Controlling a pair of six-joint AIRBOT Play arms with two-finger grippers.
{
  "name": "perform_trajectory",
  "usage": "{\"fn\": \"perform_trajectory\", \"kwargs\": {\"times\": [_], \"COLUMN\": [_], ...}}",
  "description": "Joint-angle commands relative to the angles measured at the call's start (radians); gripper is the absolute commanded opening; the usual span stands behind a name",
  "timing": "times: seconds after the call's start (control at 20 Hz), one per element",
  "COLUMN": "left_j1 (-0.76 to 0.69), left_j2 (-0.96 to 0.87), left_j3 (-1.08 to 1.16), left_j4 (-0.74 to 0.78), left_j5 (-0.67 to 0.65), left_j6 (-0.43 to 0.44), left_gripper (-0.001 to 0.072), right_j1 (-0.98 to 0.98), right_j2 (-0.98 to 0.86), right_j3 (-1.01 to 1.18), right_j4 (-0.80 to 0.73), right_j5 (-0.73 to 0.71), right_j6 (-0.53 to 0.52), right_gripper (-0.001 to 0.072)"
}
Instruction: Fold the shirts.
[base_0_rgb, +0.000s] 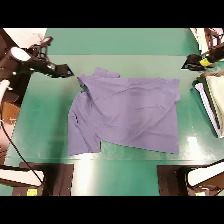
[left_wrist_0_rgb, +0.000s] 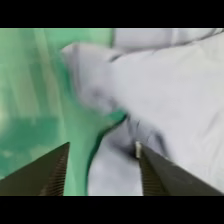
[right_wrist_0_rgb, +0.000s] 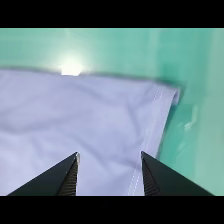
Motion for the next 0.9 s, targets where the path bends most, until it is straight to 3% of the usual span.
{"fn": "perform_trajectory", "kwargs": {"times": [0.0,0.15,0.4,0.55,0.85], "left_j1": [0.124,0.171,0.168,0.156,0.05], "left_j2": [0.007,0.013,0.026,0.026,0.026], "left_j3": [0.025,-0.11,-0.387,-0.458,-0.481], "left_j4": [-0.002,0.001,-0.006,-0.037,-0.021], "left_j5": [-0.283,-0.38,-0.27,-0.226,-0.185], "left_j6": [0.001,0.002,0.045,0.087,0.079], "left_gripper": [0.0482,0.0481,0.0481,0.0481,0.0481], "right_j1": [-0.042,-0.053,-0.052,-0.052,-0.052], "right_j2": [0.068,0.21,0.421,0.506,0.605], "right_j3": [-0.082,-0.314,-0.644,-0.741,-0.814], "right_j4": [0.066,0.081,0.082,0.082,0.08], "right_j5": [0.141,0.126,0.059,0.038,0.016], "right_j6": [-0.023,-0.044,-0.062,-0.062,-0.062], "right_gripper": [0.0425,0.0425,0.0425,0.0425,0.0425]}}
